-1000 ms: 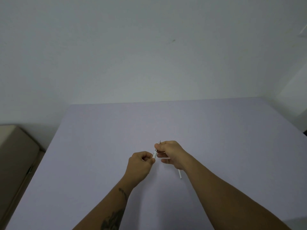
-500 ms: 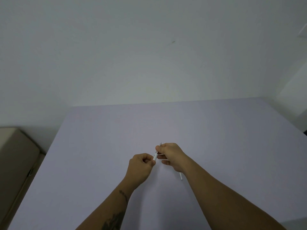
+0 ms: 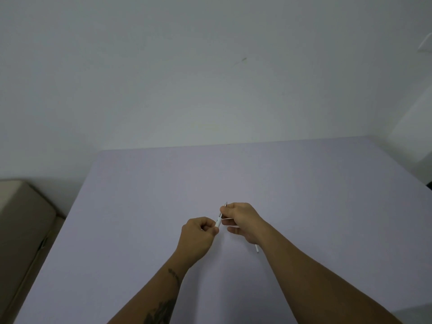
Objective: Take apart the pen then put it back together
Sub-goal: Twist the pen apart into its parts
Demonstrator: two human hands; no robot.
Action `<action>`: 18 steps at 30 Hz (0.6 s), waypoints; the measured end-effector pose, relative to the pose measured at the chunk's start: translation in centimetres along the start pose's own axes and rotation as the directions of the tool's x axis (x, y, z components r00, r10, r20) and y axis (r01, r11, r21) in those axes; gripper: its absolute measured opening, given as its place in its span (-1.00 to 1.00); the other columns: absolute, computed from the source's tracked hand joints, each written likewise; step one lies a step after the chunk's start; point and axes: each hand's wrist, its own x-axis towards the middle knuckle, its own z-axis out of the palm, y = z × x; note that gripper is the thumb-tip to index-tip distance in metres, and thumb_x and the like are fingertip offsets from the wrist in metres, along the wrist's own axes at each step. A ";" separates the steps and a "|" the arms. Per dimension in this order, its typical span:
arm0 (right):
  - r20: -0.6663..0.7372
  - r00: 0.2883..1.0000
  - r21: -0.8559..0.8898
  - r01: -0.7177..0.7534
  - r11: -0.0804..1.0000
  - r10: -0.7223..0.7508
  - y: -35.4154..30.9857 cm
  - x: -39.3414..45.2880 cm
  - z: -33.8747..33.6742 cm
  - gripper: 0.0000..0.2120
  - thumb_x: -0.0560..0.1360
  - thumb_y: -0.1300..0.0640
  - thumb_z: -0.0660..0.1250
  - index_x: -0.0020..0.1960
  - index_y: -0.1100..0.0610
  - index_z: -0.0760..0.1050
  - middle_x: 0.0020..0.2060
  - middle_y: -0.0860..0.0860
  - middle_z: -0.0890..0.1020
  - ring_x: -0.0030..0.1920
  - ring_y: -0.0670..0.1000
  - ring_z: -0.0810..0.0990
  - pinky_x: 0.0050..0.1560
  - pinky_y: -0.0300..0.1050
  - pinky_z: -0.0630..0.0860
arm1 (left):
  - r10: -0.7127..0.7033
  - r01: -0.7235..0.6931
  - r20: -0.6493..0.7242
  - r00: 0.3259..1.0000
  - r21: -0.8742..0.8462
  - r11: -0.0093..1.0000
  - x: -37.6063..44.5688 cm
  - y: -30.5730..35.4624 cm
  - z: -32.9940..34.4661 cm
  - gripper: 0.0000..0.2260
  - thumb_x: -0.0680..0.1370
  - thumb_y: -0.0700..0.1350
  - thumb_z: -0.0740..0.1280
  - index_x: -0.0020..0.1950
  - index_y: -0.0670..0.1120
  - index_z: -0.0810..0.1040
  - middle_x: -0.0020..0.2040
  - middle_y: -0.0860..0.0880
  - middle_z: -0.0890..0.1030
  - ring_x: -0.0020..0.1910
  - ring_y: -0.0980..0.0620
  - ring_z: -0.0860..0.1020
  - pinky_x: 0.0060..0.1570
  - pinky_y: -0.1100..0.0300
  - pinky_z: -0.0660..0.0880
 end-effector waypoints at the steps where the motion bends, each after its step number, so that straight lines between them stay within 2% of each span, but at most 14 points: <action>1: -0.006 1.000 -0.004 0.010 1.000 -0.010 0.0 0.0 0.1 -0.86 0.56 0.13 0.33 -0.11 0.14 0.62 -0.08 0.05 0.69 -0.07 -0.02 0.65 -0.13 -0.13 0.55 | -0.001 0.001 0.004 1.000 0.000 1.000 0.0 0.0 0.0 -0.89 0.51 -0.17 0.39 -0.21 -0.09 0.66 -0.38 0.02 0.55 -0.40 0.09 0.47 -0.36 0.26 0.47; 6: 0.018 1.000 0.000 0.011 1.000 -0.011 -0.3 -0.3 0.4 -0.75 0.62 0.24 0.20 -0.04 0.13 0.65 0.02 0.10 0.68 0.06 0.03 0.66 -0.09 -0.11 0.58 | -0.002 0.002 0.005 1.000 0.009 1.000 -0.1 -0.3 -0.3 -0.90 0.51 -0.17 0.39 -0.20 -0.11 0.66 -0.36 -0.01 0.56 -0.40 0.07 0.47 -0.35 0.23 0.49; 9: 0.032 0.999 0.013 -0.007 1.000 0.006 -0.2 -0.4 0.5 -0.84 0.60 0.17 0.28 0.05 0.12 0.64 0.04 0.08 0.68 0.01 0.02 0.66 -0.12 -0.12 0.57 | 0.005 -0.005 0.003 1.000 0.007 1.000 0.0 -0.4 -0.4 -0.89 0.51 -0.18 0.39 -0.21 -0.10 0.66 -0.36 0.00 0.56 -0.39 0.07 0.48 -0.35 0.23 0.49; 11: 0.035 0.999 0.012 -0.014 1.000 0.013 0.1 -0.5 0.6 -0.83 0.56 0.09 0.35 0.09 0.14 0.61 0.01 0.06 0.68 -0.05 0.01 0.65 -0.13 -0.11 0.56 | 0.008 -0.008 0.003 1.000 0.003 1.000 0.0 -0.4 -0.4 -0.89 0.51 -0.17 0.39 -0.21 -0.10 0.66 -0.36 -0.01 0.57 -0.39 0.07 0.48 -0.34 0.21 0.50; 14: -0.021 1.000 0.000 0.002 1.000 -0.002 0.3 -0.4 0.5 -0.84 0.55 0.08 0.34 0.03 0.15 0.60 -0.05 0.05 0.69 -0.09 -0.02 0.64 -0.17 -0.13 0.54 | 0.011 -0.011 0.009 1.000 -0.003 1.000 0.0 -0.3 -0.2 -0.89 0.51 -0.17 0.39 -0.21 -0.11 0.66 -0.36 -0.02 0.57 -0.40 0.07 0.47 -0.34 0.20 0.50; 18: -0.033 0.999 -0.008 0.009 1.000 -0.009 0.3 -0.6 0.4 -0.83 0.60 0.19 0.26 -0.03 0.12 0.64 -0.05 0.06 0.69 -0.06 -0.01 0.65 -0.16 -0.14 0.57 | 0.004 -0.004 0.018 1.000 -0.006 1.000 -0.3 -0.4 0.1 -0.90 0.50 -0.17 0.40 -0.21 -0.10 0.65 -0.35 -0.02 0.57 -0.41 0.07 0.47 -0.36 0.22 0.49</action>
